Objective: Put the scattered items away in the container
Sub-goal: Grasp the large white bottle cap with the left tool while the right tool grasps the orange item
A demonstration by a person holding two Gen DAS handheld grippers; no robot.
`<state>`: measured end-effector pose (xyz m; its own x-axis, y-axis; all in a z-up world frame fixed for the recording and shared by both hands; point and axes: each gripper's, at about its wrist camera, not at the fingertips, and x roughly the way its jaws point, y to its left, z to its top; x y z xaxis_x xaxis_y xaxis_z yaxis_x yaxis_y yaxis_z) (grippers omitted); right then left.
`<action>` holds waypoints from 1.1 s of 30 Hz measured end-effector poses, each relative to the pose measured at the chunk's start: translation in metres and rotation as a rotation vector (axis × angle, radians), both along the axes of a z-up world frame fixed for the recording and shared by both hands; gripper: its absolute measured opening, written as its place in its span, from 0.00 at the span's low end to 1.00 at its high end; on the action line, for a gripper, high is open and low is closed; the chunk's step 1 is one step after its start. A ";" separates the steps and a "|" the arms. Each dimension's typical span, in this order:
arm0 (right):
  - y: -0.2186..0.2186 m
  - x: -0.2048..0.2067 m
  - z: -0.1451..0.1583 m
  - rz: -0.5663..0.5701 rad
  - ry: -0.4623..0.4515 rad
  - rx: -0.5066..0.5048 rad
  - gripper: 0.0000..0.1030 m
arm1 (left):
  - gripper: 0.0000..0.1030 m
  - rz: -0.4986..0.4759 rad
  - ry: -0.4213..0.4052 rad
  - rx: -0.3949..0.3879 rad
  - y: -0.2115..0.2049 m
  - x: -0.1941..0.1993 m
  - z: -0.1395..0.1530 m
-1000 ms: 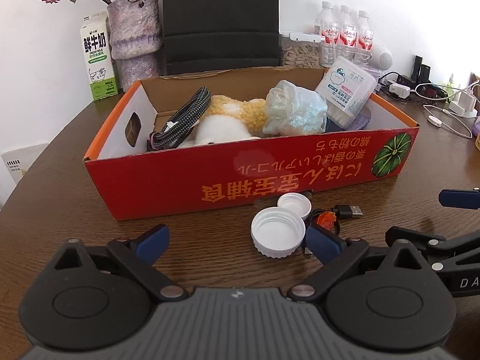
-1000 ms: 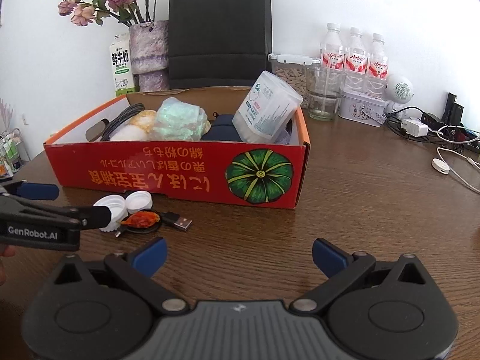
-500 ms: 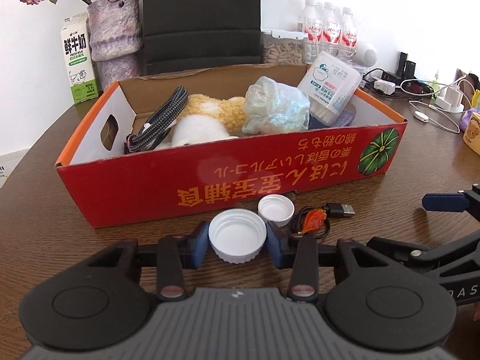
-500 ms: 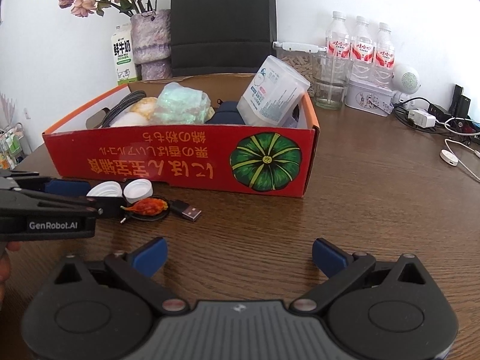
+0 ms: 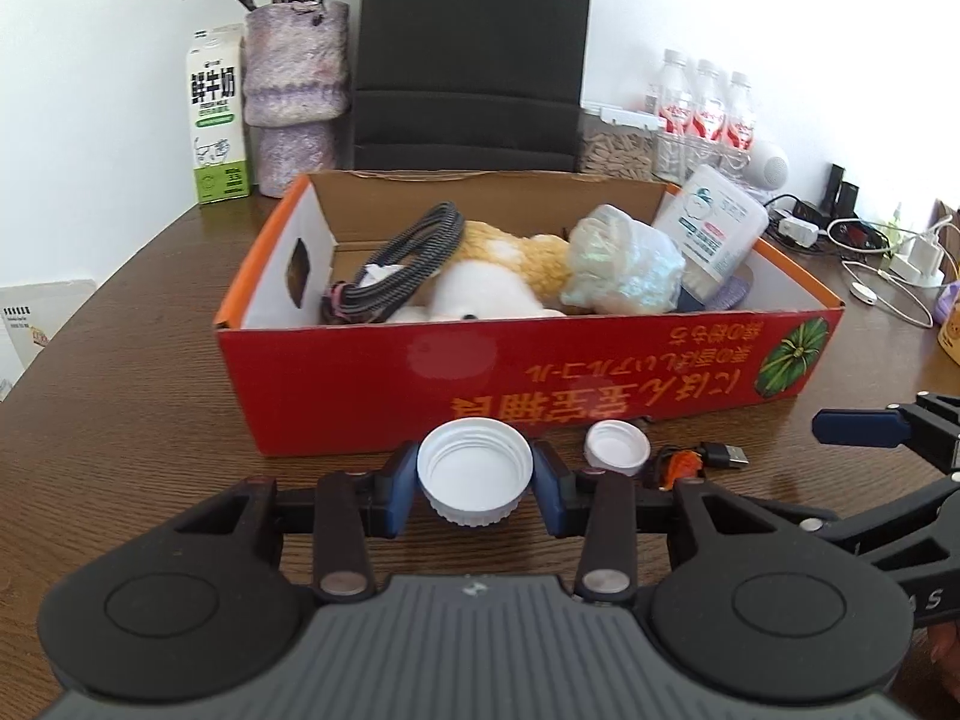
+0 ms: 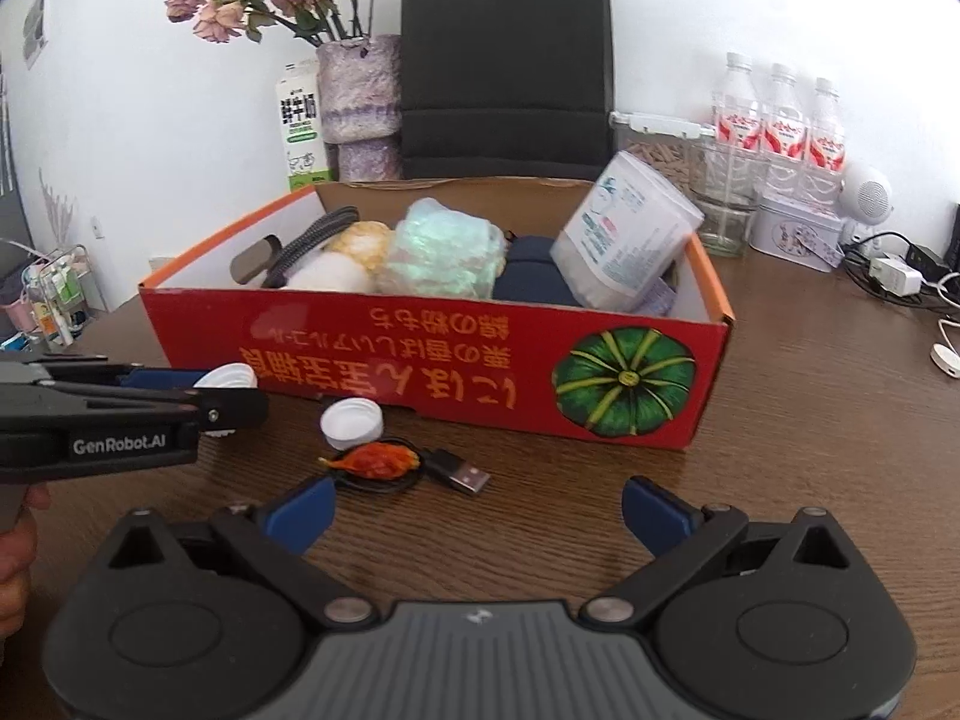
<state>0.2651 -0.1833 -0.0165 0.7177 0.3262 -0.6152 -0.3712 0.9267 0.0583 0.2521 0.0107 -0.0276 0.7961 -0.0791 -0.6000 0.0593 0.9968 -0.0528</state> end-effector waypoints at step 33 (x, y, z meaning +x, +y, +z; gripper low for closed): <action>0.047 0.001 0.002 0.119 -0.005 -0.047 0.11 | 0.40 0.035 -0.020 -0.060 0.032 -0.007 0.002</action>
